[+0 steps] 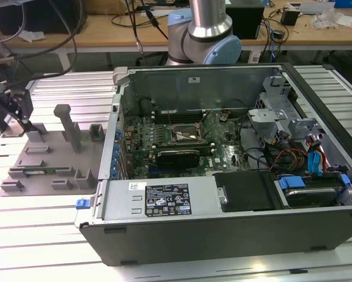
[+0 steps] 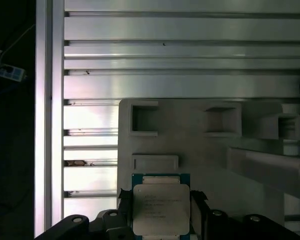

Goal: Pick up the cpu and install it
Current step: 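Pick up the cpu and move it towards the insertion slot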

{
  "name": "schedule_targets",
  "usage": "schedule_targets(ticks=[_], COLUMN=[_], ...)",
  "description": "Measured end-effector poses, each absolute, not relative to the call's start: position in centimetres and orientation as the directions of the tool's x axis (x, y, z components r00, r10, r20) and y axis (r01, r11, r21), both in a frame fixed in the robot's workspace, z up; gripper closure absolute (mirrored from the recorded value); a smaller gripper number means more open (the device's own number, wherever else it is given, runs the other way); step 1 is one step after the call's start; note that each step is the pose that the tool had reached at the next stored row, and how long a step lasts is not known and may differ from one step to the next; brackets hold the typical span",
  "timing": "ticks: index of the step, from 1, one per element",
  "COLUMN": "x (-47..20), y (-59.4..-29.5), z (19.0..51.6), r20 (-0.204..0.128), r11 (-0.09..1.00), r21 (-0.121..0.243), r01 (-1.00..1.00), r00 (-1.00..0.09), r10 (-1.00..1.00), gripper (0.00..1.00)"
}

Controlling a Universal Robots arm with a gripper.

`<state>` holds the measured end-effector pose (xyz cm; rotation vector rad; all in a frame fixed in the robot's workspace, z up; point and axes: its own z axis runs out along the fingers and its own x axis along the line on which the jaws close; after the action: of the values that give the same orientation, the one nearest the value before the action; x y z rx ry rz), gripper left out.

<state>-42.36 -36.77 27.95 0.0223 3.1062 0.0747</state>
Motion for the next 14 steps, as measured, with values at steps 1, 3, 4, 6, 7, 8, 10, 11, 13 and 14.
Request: schedule_targets(ticks=[1,3,4,6,7,8,10,11,13,14], x=[-42.4,-42.4,-42.4,-42.4,-42.4,-42.4,-42.4,-42.4,-42.4,-42.4], y=[-36.7,-36.7,-36.7,-36.7,-36.7,-36.7,-36.7,-36.7,-36.7,-36.6], z=[28.3,28.7,28.9,29.3,29.5,29.7,30.1,30.2,30.6,31.1], r20=[-0.034,-0.034,-0.034,-0.034,-0.034,-0.034,-0.034,-0.034,-0.034,-0.034], r11=[0.999,0.999,0.999,0.999,0.999,0.999,0.999,0.999,0.999,0.999], r21=[0.048,0.048,0.048,0.048,0.048,0.048,0.048,0.048,0.048,0.048], r01=[0.013,0.014,0.013,0.014,0.013,0.014,0.013,0.013,0.014,0.014], r00=[-0.999,-0.999,-0.999,-0.999,-0.999,-0.999,-0.999,-0.999,-0.999,-0.999], r10=[0.015,0.015,0.015,0.015,0.015,0.015,0.015,0.015,0.015,0.015], gripper=[0.45,0.45,0.45,0.45,0.45,0.45,0.45,0.45,0.45,0.45])
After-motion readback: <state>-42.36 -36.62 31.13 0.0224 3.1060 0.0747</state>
